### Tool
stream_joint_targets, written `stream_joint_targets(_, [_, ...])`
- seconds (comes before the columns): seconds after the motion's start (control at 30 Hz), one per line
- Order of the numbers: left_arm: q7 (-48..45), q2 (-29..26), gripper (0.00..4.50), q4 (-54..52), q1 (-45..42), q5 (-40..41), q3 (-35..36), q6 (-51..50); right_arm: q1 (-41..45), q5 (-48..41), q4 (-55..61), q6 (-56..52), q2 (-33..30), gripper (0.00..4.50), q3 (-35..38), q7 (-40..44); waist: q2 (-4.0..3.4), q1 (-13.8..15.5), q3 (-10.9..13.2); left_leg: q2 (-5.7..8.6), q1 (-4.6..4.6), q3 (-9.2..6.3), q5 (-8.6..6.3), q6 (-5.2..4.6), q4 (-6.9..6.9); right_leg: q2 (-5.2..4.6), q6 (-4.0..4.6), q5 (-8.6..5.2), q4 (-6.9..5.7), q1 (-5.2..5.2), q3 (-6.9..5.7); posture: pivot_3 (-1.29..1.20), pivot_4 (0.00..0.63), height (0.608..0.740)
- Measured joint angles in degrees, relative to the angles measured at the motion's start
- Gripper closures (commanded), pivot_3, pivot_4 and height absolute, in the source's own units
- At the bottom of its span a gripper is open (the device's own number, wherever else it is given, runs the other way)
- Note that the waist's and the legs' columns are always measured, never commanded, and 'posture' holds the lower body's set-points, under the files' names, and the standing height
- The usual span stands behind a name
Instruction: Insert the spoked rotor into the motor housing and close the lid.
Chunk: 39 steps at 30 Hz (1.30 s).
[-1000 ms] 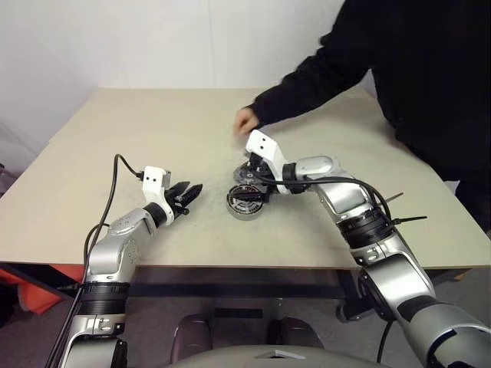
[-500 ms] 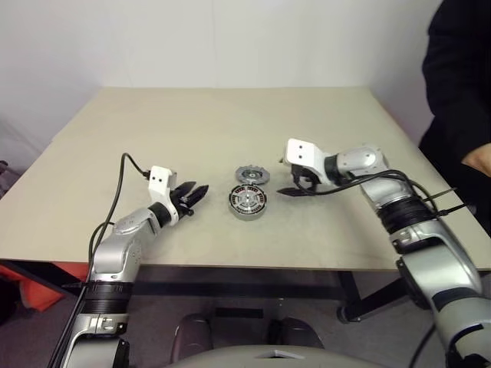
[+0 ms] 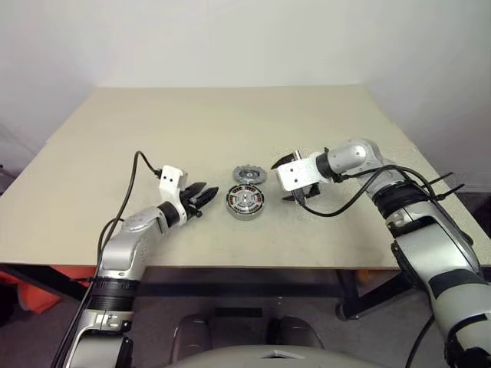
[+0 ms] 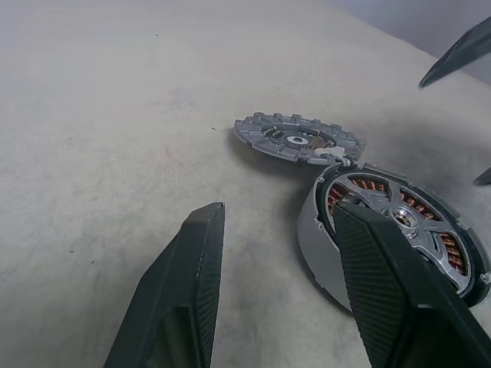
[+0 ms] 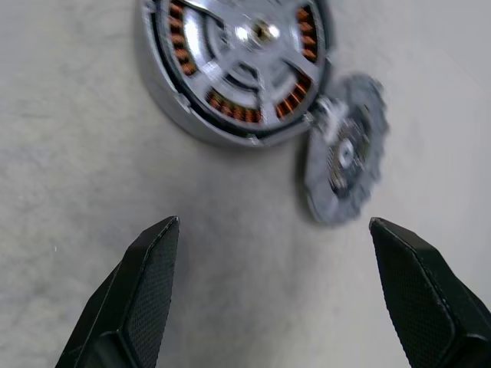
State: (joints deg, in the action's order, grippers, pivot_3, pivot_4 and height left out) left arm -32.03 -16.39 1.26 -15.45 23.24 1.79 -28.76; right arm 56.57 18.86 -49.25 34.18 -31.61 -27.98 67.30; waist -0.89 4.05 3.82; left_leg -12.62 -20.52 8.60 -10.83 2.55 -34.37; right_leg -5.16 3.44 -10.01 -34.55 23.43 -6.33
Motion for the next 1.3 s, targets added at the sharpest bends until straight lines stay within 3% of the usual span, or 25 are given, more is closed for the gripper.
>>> stream_joint_targets(0.43, [0.21,0.53,2.13,0.03,-0.01,-0.76,-0.04,-0.01,3.17,3.94,-5.41,9.16,2.99,0.06,-3.28,2.91,0.0,-0.15,0.01,-0.03,0.01,0.0,-0.02,-0.03,-0.05,0.01,0.02,0.0,-0.09,0.01,0.02,0.0,0.0,0.74])
stream_joint_targets(0.87, [0.86,0.94,2.13,0.03,0.0,-1.03,-0.03,0.01,3.15,5.26,-5.93,11.44,5.42,0.06,-4.62,3.9,0.0,-0.15,0.01,-0.03,0.01,0.0,-0.02,-0.03,-0.07,0.01,0.03,0.01,-0.12,0.01,0.03,0.0,0.0,0.74])
stream_joint_targets(0.97, [1.06,0.96,2.13,0.04,0.02,-1.07,-0.02,0.05,3.37,5.97,-7.14,11.6,6.02,0.66,-4.82,3.3,0.0,-0.16,0.0,-0.04,0.03,0.0,-0.02,-0.03,-0.08,0.01,0.03,0.01,-0.13,-0.01,0.04,0.0,0.0,0.74])
stream_joint_targets(1.23, [1.3,0.96,2.13,0.04,0.09,-1.15,0.04,0.17,3.98,5.94,-8.0,12.41,7.52,3.51,-4.8,2.46,0.0,-0.22,0.01,-0.04,0.08,0.0,-0.02,-0.03,-0.07,0.01,0.03,0.01,-0.14,-0.01,0.06,0.0,0.0,0.74])
stream_joint_targets(1.3, [1.42,0.95,2.13,0.04,0.19,-1.27,0.2,0.17,4.44,6.22,-8.29,12.91,7.49,3.51,-4.81,1.77,0.01,-0.22,0.0,-0.04,0.1,0.0,-0.02,-0.03,-0.07,0.01,0.03,0.01,-0.15,-0.02,0.07,0.0,0.0,0.74])
